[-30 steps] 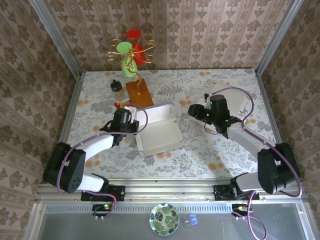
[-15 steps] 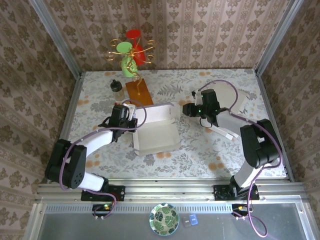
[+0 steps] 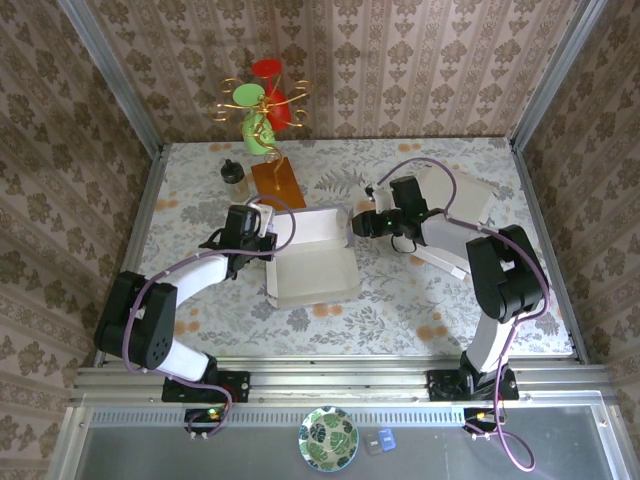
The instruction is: Fold the paper box
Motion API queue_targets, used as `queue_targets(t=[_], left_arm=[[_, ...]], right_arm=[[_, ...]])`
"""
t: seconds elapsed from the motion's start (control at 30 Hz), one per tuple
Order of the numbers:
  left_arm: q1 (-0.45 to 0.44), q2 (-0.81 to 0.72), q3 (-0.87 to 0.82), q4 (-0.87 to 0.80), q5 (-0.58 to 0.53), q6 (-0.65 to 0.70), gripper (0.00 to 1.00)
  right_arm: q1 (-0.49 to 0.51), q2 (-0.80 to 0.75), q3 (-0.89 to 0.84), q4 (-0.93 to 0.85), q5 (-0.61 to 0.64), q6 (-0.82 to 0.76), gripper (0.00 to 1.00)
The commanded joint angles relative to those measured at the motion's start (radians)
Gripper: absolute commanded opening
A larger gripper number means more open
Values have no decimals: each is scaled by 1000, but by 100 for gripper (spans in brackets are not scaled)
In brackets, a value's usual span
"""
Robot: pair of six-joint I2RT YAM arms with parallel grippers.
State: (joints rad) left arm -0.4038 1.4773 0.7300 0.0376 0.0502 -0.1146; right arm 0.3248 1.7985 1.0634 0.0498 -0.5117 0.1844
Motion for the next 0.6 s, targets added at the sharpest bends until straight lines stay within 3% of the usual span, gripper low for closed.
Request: queue_targets(t=[0.0, 0.4, 0.57], left_arm=[[7, 28, 17, -40, 19, 29, 0], [7, 34, 21, -38, 21, 33, 0], [6, 35, 21, -37, 22, 36, 0]], right_arm=[[15, 10, 34, -21, -36, -64, 37], [69, 19, 75, -58, 25, -141, 34], [98, 21, 96, -77, 106, -155, 30]])
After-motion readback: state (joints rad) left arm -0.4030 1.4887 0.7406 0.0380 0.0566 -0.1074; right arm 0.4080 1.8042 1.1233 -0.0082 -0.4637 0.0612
